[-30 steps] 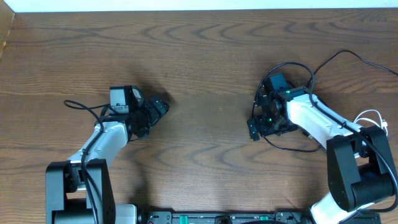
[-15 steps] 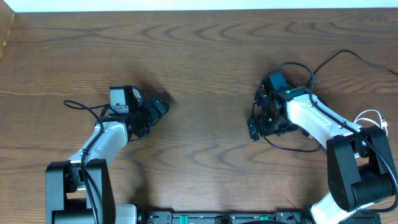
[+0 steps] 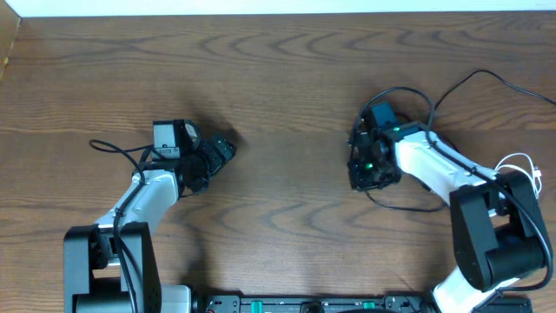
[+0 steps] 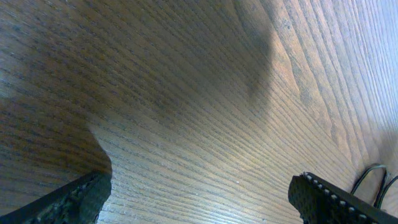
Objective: Untangle cables
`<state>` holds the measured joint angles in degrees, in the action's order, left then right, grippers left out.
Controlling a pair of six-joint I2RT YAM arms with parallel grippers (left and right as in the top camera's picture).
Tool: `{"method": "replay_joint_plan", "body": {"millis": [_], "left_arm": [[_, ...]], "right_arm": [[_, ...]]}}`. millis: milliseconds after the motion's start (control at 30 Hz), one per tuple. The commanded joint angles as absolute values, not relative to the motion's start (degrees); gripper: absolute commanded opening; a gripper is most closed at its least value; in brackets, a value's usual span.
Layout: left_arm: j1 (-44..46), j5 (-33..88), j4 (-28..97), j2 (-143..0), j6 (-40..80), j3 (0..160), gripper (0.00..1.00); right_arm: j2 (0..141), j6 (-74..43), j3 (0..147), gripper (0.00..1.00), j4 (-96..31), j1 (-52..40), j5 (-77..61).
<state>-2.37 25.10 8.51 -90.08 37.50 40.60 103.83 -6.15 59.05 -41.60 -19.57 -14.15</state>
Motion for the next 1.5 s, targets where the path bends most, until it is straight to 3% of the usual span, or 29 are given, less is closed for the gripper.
{"method": "replay_joint_plan", "body": {"millis": [0, 67, 167, 267, 500, 900, 1133, 1267, 1367, 1467], "left_arm": [[-2.5, 23.0, 8.9, -90.1, 37.1, 40.8, 0.98], [-2.5, 23.0, 8.9, -90.1, 37.2, 40.8, 0.98], [-2.5, 23.0, 8.9, -90.1, 37.2, 40.8, 0.98], [-2.5, 23.0, 8.9, -90.1, 37.1, 40.8, 0.98], [-2.5, 23.0, 8.9, -90.1, 37.1, 40.8, 0.98], [-2.5, 23.0, 8.9, -90.1, 37.2, 40.8, 0.98], [-2.5, 23.0, 8.9, -90.1, 37.1, 40.8, 0.98], [-2.5, 23.0, 8.9, -90.1, 37.1, 40.8, 0.98], [-2.5, 23.0, 8.9, -90.1, 37.1, 40.8, 0.98], [-2.5, 23.0, 8.9, -90.1, 37.1, 40.8, 0.98]], "right_arm": [[104.6, -5.3, 58.3, 0.24, -40.0, -22.8, -8.2], [104.7, -7.7, 58.3, 0.27, -39.8, -24.4, -1.8], [104.9, -10.1, 58.3, 0.22, -39.9, -26.8, 4.4], [104.9, -10.3, 58.3, 0.01, -39.9, -28.5, 6.7], [103.7, -11.5, 59.5, 0.01, -43.5, -27.8, 15.7], [94.6, -21.5, 60.2, 0.01, -43.9, -17.0, 40.1], [94.6, -25.2, 60.2, 0.01, -42.6, -7.7, 41.3], [94.6, -24.9, 60.1, 0.01, -41.4, -3.0, 34.0], [94.7, -24.6, 60.1, 0.15, -41.4, 0.0, 30.4], [94.8, -24.6, 59.8, 0.44, -41.2, 2.3, 28.6]]}}
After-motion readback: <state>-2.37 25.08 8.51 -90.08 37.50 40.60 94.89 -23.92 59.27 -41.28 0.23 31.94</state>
